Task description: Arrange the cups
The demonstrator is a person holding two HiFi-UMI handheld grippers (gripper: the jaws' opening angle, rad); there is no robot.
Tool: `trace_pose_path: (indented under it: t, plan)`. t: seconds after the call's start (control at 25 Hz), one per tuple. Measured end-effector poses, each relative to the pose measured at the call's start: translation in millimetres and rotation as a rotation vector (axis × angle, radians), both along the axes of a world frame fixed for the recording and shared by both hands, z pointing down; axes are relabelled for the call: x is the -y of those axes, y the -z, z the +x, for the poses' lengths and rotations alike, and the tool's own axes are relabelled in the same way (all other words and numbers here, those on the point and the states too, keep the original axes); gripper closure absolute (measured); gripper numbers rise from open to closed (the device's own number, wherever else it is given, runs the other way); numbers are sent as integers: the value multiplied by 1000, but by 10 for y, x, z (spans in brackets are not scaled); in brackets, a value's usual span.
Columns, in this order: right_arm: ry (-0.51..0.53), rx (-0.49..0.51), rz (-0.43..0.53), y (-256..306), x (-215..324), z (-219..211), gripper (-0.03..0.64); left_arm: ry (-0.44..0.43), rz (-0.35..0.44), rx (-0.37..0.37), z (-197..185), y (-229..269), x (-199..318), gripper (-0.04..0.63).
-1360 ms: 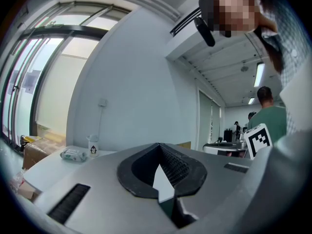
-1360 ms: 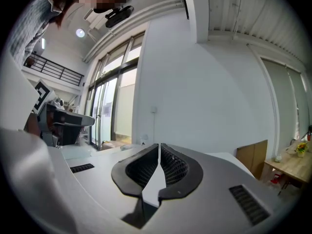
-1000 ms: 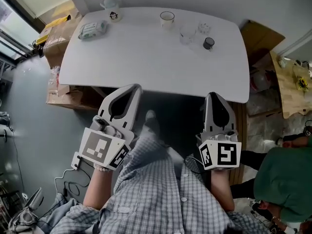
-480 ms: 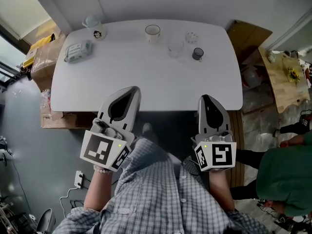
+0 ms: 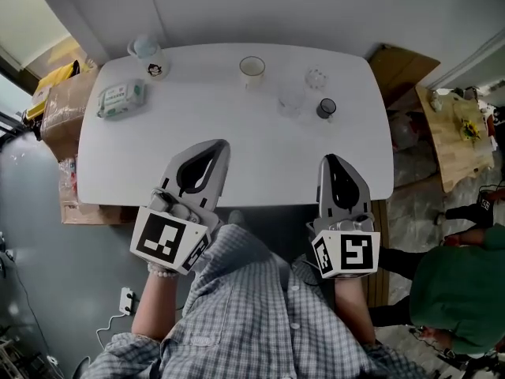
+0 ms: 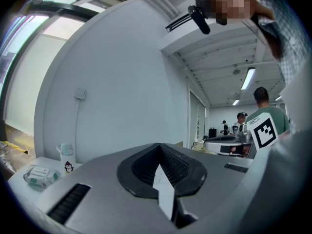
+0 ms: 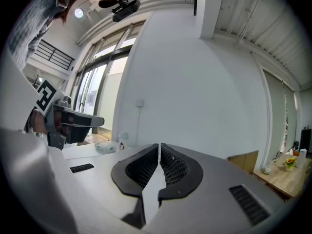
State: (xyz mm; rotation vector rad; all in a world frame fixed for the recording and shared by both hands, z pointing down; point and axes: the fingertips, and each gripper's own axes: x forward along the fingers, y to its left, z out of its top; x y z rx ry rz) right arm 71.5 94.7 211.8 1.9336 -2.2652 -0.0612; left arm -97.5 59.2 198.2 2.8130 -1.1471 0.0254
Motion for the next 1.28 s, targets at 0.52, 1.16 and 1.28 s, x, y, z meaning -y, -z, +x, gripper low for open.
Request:
trace_pose_path:
  t: [0.52,1.16,1.28]
  plan:
    - [-57,3,-56,-276,666,-63,588,-31,-47,64,-31,-331,650,584]
    - [-29,-35,-172,-667,1010,75,588,67,-132,84,73,-735,1048,584]
    - [-37,-48,-197,-770,1105,174,586,92,-130,110,133,-821,1133,584]
